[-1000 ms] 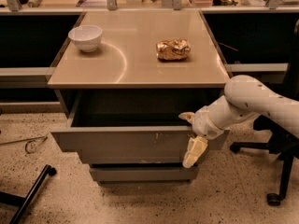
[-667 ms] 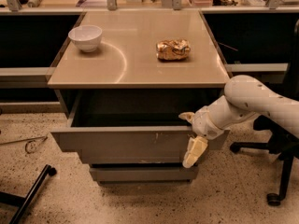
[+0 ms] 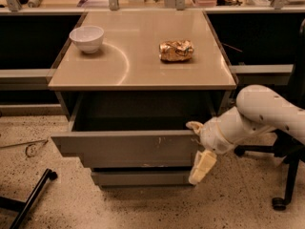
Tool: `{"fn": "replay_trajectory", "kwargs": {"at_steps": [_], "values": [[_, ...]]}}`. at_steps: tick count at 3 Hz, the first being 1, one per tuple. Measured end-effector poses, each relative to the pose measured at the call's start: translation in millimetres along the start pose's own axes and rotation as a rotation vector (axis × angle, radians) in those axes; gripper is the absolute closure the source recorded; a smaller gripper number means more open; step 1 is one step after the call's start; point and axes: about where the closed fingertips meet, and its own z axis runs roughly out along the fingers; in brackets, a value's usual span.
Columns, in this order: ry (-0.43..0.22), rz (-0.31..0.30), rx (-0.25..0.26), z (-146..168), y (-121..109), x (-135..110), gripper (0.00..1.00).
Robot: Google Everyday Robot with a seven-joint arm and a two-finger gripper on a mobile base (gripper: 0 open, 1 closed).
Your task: Open top drawer
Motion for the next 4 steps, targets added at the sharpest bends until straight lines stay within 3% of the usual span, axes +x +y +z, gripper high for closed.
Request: {"fn": "replay_trajectory", "kwargs": {"at_steps": [1, 2, 3, 4], "values": [[0.003, 0.049, 0.01, -9, 43, 9, 0.0], [0.003, 0.048, 0.008, -9, 44, 9, 0.0], [-0.013, 0.052, -0.05, 4, 60, 8, 0.0], [-0.013, 0.052, -0.05, 2, 60, 6, 0.0]]}}
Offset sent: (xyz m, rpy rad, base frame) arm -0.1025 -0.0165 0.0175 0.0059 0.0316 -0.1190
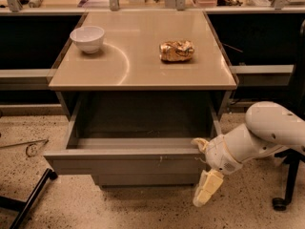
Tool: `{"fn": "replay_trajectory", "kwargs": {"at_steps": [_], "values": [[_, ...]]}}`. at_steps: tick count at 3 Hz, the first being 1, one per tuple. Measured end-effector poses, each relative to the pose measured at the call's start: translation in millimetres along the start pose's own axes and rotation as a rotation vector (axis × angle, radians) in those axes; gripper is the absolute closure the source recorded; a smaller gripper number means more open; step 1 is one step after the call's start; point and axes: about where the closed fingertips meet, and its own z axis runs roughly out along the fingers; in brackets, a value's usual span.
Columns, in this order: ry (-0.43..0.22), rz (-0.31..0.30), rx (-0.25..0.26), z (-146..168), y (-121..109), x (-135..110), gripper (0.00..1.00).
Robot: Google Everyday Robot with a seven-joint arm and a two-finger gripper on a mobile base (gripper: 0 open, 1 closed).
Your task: Open top drawer
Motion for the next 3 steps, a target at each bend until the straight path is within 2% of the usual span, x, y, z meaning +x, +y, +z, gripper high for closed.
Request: {"fn": "replay_trajectory", "kwargs": {"at_steps": [1, 2, 3], "values": [[-0.006, 0.021, -0.001, -2, 14, 3, 0.0], [-0.025, 0.075, 0.018, -13, 51, 3, 0.0], [-0.025, 0.075, 0.018, -13, 51, 3, 0.0]]}}
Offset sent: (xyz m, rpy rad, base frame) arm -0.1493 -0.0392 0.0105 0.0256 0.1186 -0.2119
